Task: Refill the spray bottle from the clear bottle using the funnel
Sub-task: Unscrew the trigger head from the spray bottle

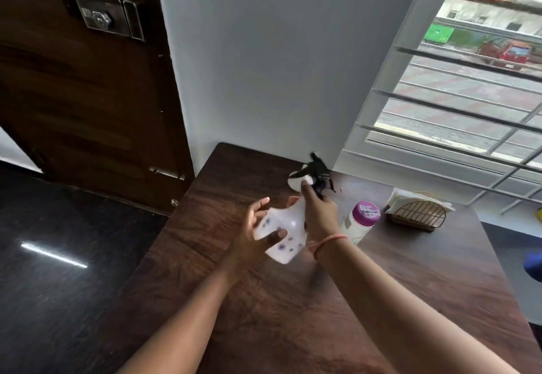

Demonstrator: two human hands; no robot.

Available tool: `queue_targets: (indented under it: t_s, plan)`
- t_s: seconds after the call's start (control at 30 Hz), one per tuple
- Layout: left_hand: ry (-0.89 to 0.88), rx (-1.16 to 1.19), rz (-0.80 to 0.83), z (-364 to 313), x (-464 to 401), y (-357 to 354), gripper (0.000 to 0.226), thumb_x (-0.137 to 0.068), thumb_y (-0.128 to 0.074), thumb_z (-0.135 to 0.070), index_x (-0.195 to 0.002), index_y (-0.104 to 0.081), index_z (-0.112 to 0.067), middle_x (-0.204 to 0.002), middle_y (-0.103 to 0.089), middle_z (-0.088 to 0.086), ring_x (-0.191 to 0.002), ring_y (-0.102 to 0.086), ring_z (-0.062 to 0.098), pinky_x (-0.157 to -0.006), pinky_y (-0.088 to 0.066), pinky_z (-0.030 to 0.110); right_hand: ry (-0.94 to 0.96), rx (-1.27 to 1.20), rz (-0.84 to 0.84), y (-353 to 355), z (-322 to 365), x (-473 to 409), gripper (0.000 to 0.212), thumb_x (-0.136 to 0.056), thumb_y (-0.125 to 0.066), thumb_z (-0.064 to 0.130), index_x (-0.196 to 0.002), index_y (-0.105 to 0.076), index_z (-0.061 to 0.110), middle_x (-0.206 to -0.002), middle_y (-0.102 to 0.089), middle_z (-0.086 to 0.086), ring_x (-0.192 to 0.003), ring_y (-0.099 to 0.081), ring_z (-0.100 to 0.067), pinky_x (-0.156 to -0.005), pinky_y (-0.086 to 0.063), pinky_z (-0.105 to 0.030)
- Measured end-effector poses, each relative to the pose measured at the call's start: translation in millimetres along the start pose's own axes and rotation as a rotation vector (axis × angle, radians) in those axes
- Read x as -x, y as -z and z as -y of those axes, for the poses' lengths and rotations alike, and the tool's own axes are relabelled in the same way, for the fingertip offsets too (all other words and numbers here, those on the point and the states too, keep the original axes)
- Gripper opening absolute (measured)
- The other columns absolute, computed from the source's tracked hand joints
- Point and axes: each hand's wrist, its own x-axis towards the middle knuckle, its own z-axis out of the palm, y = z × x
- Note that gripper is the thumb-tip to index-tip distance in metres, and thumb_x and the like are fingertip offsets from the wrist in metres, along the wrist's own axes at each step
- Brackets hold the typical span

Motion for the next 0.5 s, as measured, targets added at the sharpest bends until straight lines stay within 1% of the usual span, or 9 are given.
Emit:
queue_targets:
  t_s: [0.03,0.07,0.13,0.17,0.23,0.27,0.33,0.4,0.5]
  plan:
    - [-0.023,0.037,-0.008,-0.1,3.0,-2.4,0.082,-0.071,-0.077,-0.025,-0.138,-0.029,-0.022,-0.117,-0.051,-0.013,-0.096,-0.062,-0.008,-0.072,-0.052,0.014,-0.071,-0.081,0.021,-1.4,6.9,-2.4,0.040,-0.084,-0.068,0.038,-0.102,-0.062,0.002,-0.084,-0.073,-0.015,-0.074,-0.070,-0.029,-0.075,-0.059,-0.044]
    - [-0.036,0.071,-0.035,-0.9,5.8,-5.2,0.079,-0.074,-0.076,-0.022,-0.137,-0.029,-0.023,-0.116,-0.053,-0.012,-0.097,-0.063,-0.007,-0.072,-0.052,0.015,-0.111,-0.115,0.048,-3.1,14.0,-3.9,0.041,-0.087,-0.065,0.034,-0.105,-0.059,-0.002,-0.084,-0.073,-0.017,-0.074,-0.069,-0.031,-0.076,-0.059,-0.045]
    - [-0.003,0.192,-0.111,-1.5,7.8,-7.9,0.075,-0.072,-0.075,-0.037,-0.135,-0.034,-0.029,-0.118,-0.059,0.000,-0.102,-0.066,0.008,-0.075,-0.056,0.024,-0.128,-0.107,0.101,-8.7,24.2,-1.9,0.037,-0.091,-0.060,0.027,-0.108,-0.056,-0.006,-0.078,-0.071,-0.017,-0.071,-0.068,-0.031,-0.076,-0.058,-0.046]
    - [0.044,0.289,-0.118,-0.6,6.9,-7.1,0.069,-0.075,-0.071,-0.043,-0.133,-0.037,-0.029,-0.121,-0.060,0.009,-0.106,-0.065,0.018,-0.078,-0.057,0.033,-0.110,-0.093,0.125,-11.6,27.5,0.3,0.035,-0.092,-0.058,0.024,-0.110,-0.055,-0.006,-0.073,-0.071,-0.016,-0.067,-0.069,-0.030,-0.071,-0.059,-0.044]
    - [0.139,0.478,-0.027,-2.4,4.6,-3.1,0.056,-0.086,-0.058,-0.043,-0.134,-0.042,-0.020,-0.128,-0.056,0.022,-0.116,-0.058,0.037,-0.087,-0.055,0.046,-0.044,-0.044,0.137,-18.2,32.4,2.2,0.033,-0.093,-0.056,0.022,-0.112,-0.051,-0.005,-0.063,-0.070,-0.014,-0.059,-0.068,-0.026,-0.060,-0.058,-0.037]
    - [0.162,0.539,0.032,-3.8,4.2,-1.3,0.055,-0.089,-0.053,-0.043,-0.135,-0.043,-0.015,-0.129,-0.054,0.025,-0.119,-0.054,0.041,-0.089,-0.052,0.048,-0.014,-0.011,0.128,-20.3,33.2,2.6,0.033,-0.094,-0.055,0.023,-0.111,-0.050,-0.005,-0.060,-0.069,-0.013,-0.057,-0.068,-0.027,-0.059,-0.058,-0.037]
    - [0.196,0.620,0.092,-3.7,1.9,1.8,0.057,-0.090,-0.049,-0.046,-0.135,-0.047,-0.009,-0.130,-0.054,0.025,-0.121,-0.053,0.040,-0.090,-0.054,0.044,0.019,0.054,0.126,-22.6,35.5,1.9,0.034,-0.094,-0.053,0.027,-0.110,-0.049,-0.003,-0.059,-0.069,-0.012,-0.057,-0.068,-0.028,-0.059,-0.059,-0.038]
    - [0.244,0.681,0.107,-0.8,-2.4,2.2,0.063,-0.087,-0.053,-0.049,-0.135,-0.047,-0.009,-0.132,-0.054,0.023,-0.120,-0.054,0.036,-0.089,-0.055,0.042,0.040,0.097,0.144,-22.0,39.6,3.2,0.032,-0.095,-0.052,0.027,-0.109,-0.050,-0.002,-0.060,-0.070,-0.012,-0.055,-0.067,-0.028,-0.055,-0.058,-0.035]
    - [0.421,0.840,0.025,8.5,-7.5,-4.4,0.077,-0.080,-0.064,-0.054,-0.139,-0.043,-0.011,-0.139,-0.050,0.018,-0.121,-0.055,0.032,-0.082,-0.056,0.040,0.051,0.100,0.224,-20.4,43.9,6.8,0.025,-0.095,-0.050,0.023,-0.104,-0.051,-0.001,-0.060,-0.069,-0.013,-0.055,-0.067,-0.027,-0.049,-0.055,-0.029]
